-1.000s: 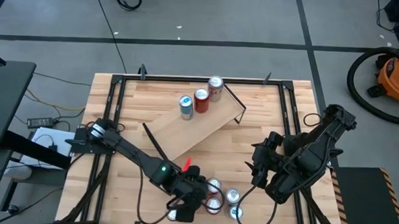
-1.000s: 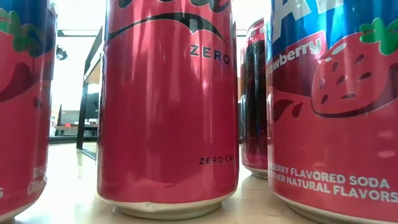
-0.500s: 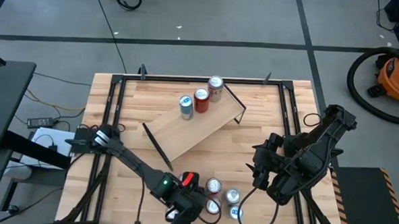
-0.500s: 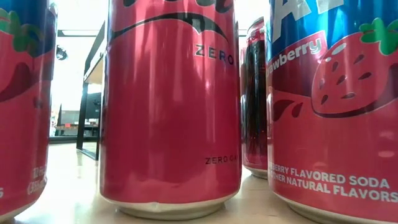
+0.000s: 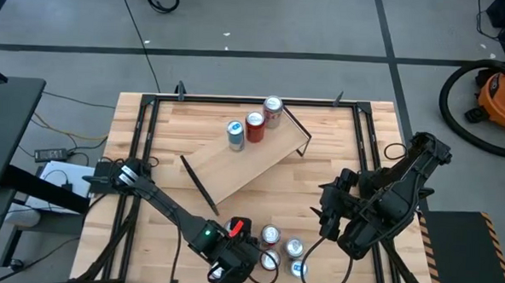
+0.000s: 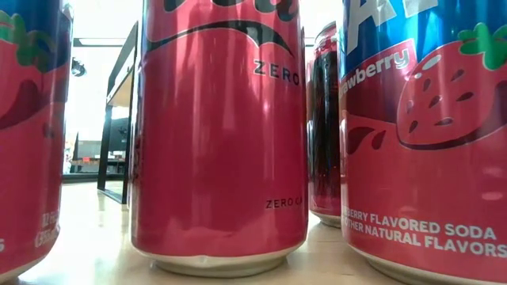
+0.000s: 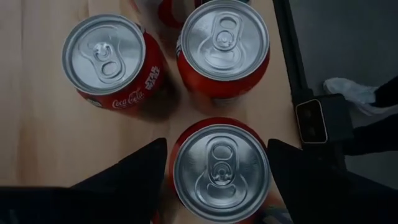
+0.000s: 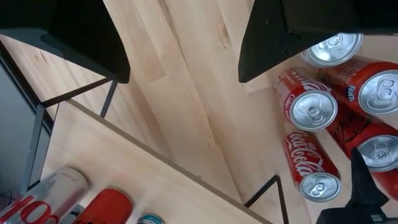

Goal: Place canned beverage on shelf
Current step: Put the red and black soda can on the shelf aligned with the other red and black soda can

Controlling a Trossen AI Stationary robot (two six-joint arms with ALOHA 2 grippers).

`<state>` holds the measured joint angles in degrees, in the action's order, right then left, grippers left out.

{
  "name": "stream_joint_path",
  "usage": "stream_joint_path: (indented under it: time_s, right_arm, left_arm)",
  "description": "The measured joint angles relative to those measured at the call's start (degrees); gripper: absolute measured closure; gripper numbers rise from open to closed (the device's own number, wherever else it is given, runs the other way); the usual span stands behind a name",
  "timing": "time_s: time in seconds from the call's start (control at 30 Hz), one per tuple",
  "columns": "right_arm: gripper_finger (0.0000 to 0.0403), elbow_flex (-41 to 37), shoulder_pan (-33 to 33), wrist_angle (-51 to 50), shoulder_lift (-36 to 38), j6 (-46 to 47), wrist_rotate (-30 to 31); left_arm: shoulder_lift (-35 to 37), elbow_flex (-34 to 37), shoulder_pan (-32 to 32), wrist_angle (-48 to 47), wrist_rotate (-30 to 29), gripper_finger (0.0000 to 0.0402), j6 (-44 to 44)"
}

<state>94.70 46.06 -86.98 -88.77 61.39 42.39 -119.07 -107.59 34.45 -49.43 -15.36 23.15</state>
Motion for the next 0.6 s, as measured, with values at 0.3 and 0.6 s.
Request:
stream_joint_path:
  time_s: [0.3,0.6]
  right_arm:
    - [0.0092,0.00,0.00,1.39,0.00,0.03,0.02]
    - [0.0092,0.00,0.00,1.78,0.00,0.17,0.13]
  left_arm:
    - [-0.44,0.00,-0.59,0.96,4.51,0.0048,4.67]
    - [-1.80,0.37,-0.87,0.78,4.20,0.0017,2.18]
